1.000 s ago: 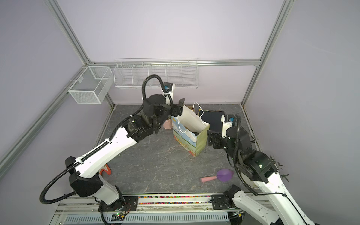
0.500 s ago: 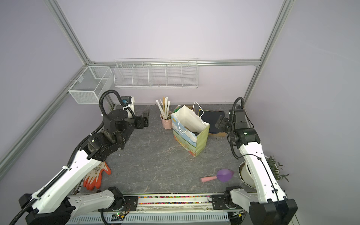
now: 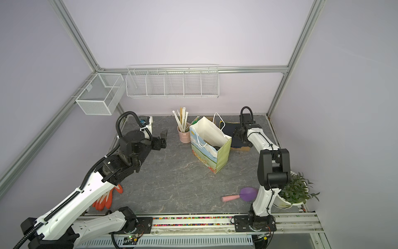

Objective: Pack the takeout coffee
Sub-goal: 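Reach the right gripper down to the black napkin on the paper box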

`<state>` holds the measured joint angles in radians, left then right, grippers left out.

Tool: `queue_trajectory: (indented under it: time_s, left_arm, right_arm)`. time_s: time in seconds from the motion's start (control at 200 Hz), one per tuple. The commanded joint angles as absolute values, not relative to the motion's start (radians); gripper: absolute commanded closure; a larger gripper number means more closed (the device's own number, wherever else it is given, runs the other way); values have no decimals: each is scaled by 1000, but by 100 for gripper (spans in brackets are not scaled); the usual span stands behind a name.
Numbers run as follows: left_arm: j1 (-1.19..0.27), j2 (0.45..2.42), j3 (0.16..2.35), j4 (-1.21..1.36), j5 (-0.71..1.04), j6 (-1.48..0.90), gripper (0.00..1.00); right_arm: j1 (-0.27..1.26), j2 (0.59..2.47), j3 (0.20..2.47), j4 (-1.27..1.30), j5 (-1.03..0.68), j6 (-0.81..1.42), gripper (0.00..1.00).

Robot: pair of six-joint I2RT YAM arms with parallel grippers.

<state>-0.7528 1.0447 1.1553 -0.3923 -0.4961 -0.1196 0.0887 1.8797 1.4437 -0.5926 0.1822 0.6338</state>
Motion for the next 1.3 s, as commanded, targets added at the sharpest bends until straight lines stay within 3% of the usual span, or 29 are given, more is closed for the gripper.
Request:
queue_trajectory:
  time_s: [0.0, 0.45, 0.735, 1.294]
  left_arm:
    - [-750, 1046, 1147, -358, -479, -106, 8]
    - [-750, 1072, 1143, -362, -455, -95, 8]
    - [-749, 1075, 1142, -361, -447, -92, 8]
    - [-750, 1083, 1144, -367, -439, -89, 8]
  right_arm:
    - [94, 1938, 1513, -563, 171, 615, 0]
    - [92, 2160, 1661, -586, 115, 569, 34]
    - [94, 2124, 1629, -557, 123, 551, 59]
    - [94, 2049, 1622, -559, 136, 536, 76]
